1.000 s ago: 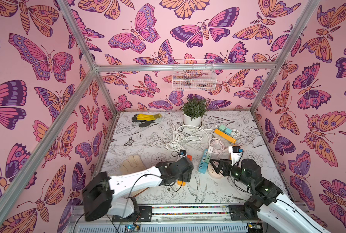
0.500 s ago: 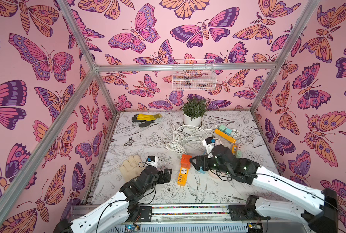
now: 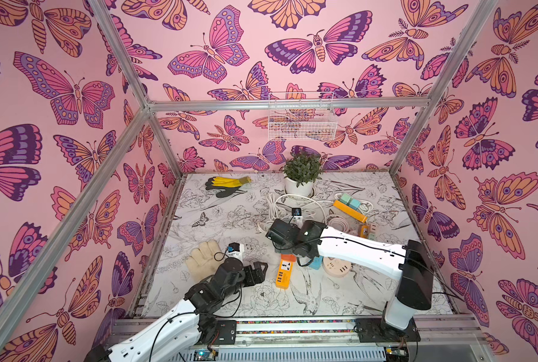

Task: Pull the plug off the socket
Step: Remove the plug from the socket.

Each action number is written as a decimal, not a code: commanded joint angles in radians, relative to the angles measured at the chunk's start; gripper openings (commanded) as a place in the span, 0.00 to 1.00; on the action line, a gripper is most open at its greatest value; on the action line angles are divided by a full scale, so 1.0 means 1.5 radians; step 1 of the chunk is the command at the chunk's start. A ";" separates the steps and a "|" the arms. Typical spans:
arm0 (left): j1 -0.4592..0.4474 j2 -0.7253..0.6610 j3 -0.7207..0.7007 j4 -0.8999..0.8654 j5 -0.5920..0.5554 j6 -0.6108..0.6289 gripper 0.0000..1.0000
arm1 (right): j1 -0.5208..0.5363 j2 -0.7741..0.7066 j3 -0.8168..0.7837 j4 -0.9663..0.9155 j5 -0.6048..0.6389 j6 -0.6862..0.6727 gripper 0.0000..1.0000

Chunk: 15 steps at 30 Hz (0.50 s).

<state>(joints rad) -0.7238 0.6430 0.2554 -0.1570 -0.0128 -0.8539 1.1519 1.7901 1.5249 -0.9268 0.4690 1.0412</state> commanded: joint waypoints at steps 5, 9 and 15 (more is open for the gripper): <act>0.003 -0.001 -0.040 0.084 0.095 0.072 0.93 | -0.017 0.063 0.036 0.003 -0.051 0.033 0.99; -0.006 0.007 -0.076 0.137 0.092 0.115 0.93 | -0.038 0.074 0.029 0.027 -0.095 0.039 0.99; -0.097 0.018 -0.118 0.223 -0.011 0.199 0.94 | -0.065 0.089 0.016 0.059 -0.167 0.049 0.97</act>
<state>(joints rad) -0.8192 0.6647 0.1062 0.0711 0.0555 -0.6590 1.0698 1.9026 1.5509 -0.8555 0.2901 1.0927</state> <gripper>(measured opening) 0.934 0.976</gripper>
